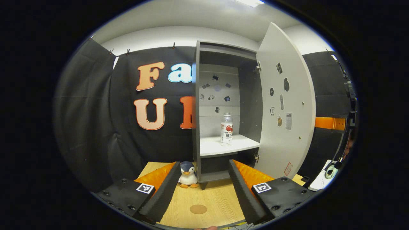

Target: Open the cabinet door with the right hand, grasp the bottle in the cabinet with the left hand and place it on the coaster, then close the cabinet door with the right hand.

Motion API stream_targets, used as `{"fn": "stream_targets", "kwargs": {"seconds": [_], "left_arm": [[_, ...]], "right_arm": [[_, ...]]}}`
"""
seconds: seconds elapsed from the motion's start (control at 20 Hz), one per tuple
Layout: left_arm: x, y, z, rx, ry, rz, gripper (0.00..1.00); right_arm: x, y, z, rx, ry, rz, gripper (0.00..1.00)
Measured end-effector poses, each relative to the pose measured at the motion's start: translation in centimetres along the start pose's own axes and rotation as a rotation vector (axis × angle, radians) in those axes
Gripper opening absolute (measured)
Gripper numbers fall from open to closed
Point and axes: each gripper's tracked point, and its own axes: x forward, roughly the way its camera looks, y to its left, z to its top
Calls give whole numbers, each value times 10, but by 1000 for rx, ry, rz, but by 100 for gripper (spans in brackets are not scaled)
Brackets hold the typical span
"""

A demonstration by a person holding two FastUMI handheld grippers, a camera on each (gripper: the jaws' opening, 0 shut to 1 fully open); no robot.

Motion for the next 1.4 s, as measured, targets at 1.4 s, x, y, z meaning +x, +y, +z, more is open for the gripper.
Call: {"fn": "stream_targets", "kwargs": {"seconds": [1.4], "left_arm": [[60,-66,14,23,-2,-21,99]], "right_arm": [[-2,-55,3,43,-38,-86,18]]}}
